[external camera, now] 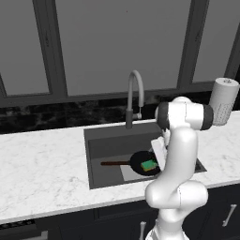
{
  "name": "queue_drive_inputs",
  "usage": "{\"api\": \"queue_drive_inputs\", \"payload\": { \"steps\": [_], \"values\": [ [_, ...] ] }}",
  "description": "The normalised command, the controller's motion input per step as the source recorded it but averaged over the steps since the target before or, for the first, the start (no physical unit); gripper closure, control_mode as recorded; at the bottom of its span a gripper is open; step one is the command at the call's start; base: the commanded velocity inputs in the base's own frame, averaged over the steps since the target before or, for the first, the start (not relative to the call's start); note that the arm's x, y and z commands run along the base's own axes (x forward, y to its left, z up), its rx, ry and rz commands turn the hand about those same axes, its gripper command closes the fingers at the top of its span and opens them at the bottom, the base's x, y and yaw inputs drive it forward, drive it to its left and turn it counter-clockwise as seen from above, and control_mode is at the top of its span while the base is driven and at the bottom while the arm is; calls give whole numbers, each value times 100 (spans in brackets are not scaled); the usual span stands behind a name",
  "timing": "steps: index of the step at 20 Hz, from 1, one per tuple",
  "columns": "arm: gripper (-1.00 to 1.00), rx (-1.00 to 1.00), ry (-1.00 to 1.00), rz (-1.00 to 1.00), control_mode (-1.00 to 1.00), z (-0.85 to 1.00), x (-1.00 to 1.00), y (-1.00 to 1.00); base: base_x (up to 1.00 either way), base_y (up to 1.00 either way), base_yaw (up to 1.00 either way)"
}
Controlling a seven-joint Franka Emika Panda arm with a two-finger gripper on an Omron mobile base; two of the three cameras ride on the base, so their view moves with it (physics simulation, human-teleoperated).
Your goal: Pick the pan and sponge and place them into the sink. Then turn on the water.
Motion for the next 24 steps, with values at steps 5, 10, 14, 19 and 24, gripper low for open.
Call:
{"api": "queue_drive_inputs", "payload": {
  "steps": [5,10,14,19,24],
  "values": [
    [-100,11,-8,-3,-100,100,0,0,0,0,0],
    [-100,4,-2,-8,-100,89,0,0,0,0,0],
    [-100,1,0,-13,-100,66,0,0,0,0,0],
    [-100,17,0,-9,-100,38,-18,-1,0,0,0],
    [-100,22,0,-3,-100,31,-31,0,0,0,0]
  ]
}}
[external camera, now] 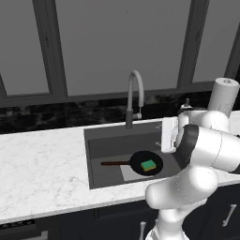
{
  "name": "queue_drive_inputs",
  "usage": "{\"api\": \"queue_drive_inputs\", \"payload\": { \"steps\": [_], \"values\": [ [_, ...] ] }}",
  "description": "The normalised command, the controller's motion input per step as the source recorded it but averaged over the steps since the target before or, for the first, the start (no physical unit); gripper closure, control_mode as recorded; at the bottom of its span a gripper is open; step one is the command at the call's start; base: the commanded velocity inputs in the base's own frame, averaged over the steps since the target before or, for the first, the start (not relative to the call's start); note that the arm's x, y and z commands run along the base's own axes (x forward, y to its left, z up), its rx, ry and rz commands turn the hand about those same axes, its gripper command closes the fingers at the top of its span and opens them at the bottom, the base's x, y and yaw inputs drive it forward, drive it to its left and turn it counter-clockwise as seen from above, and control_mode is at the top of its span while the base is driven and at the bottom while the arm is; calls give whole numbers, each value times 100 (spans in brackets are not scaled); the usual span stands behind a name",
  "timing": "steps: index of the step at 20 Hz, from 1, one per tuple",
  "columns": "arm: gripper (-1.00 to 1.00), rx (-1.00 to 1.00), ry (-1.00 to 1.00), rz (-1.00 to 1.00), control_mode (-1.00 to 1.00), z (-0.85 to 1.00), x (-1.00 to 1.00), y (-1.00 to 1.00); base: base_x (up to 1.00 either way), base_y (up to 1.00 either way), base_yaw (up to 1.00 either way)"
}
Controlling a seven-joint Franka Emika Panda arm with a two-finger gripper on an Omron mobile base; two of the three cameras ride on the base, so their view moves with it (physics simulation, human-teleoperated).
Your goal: Pick the pan and sponge and place them into the sink. Then turn on the water.
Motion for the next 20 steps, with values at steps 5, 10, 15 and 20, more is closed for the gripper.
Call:
{"api": "queue_drive_inputs", "payload": {
  "steps": [5,10,15,20],
  "values": [
    [-100,24,0,0,-100,34,-17,0,0,0,0],
    [-100,19,0,0,-100,34,0,-2,0,0,0],
    [-100,16,2,0,-100,19,3,-1,0,0,0],
    [-100,11,7,-4,-100,5,17,0,0,0,0]
  ]
}}
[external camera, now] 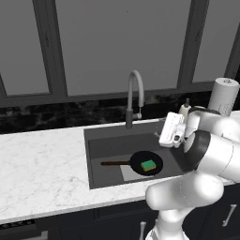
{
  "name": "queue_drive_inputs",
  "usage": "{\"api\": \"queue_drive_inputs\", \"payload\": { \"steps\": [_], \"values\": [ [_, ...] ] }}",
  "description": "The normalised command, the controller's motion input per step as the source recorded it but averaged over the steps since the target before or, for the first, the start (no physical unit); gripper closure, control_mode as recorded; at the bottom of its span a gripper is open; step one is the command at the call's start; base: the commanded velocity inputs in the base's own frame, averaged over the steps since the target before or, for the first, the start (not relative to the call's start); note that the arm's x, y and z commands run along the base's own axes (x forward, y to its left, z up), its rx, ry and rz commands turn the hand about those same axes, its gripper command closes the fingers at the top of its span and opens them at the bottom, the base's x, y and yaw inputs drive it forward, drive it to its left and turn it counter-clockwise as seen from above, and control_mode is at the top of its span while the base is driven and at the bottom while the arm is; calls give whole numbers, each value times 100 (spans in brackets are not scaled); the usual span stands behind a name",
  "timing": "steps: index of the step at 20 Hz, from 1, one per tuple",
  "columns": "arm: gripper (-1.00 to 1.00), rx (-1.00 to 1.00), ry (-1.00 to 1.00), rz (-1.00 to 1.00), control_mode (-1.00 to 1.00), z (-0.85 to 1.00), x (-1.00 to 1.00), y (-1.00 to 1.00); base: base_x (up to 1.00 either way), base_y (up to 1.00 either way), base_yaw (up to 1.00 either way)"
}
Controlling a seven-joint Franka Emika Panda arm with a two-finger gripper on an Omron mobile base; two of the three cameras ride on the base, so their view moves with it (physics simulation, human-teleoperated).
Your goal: Pick the pan and sponge and place them into the sink. Then turn on the water.
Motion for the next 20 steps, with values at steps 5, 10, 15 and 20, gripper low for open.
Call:
{"api": "queue_drive_inputs", "payload": {
  "steps": [5,10,15,20],
  "values": [
    [-100,7,1,-10,-100,12,15,2,0,0,0],
    [-100,4,0,-14,-100,16,10,1,0,0,0],
    [-100,6,2,-13,-100,17,29,0,0,0,0],
    [-100,8,8,-7,-100,21,31,0,0,0,0]
  ]
}}
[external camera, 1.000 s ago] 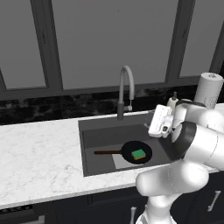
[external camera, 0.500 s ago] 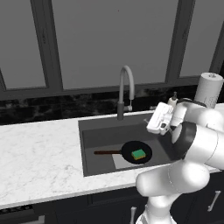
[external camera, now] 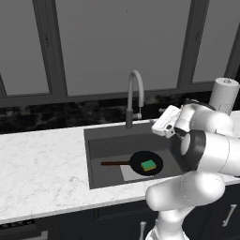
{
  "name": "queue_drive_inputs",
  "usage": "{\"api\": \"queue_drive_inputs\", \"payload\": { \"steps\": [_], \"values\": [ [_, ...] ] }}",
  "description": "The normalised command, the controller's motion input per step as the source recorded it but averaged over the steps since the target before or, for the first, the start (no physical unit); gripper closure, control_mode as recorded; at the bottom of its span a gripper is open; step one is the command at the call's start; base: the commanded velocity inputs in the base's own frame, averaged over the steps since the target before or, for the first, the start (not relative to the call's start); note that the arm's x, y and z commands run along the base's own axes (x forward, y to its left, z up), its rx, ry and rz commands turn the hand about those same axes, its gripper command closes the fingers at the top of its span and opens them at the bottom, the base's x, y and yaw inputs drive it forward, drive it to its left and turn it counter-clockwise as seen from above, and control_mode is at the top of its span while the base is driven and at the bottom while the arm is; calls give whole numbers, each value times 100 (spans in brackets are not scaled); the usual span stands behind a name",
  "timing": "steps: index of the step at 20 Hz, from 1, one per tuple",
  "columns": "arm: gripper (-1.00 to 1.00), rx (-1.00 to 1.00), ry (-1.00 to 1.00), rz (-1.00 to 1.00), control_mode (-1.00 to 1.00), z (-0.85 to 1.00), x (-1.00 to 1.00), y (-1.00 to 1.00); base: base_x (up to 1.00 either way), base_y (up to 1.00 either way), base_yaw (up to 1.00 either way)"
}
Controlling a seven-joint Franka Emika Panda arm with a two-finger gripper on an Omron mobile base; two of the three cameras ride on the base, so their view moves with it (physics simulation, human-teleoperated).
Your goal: Pick the pan and sponge and place them into the sink. Then turn on the water.
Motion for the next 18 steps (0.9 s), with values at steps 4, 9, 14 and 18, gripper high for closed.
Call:
{"api": "queue_drive_inputs", "payload": {
  "steps": [4,9,14,18],
  "values": [
    [-100,12,7,-5,-100,7,21,0,0,0,0],
    [-100,10,14,-5,-100,0,28,0,0,0,0],
    [-100,5,18,-5,-100,0,34,0,0,0,0],
    [-100,4,11,-6,-100,0,28,0,0,0,0]
  ]
}}
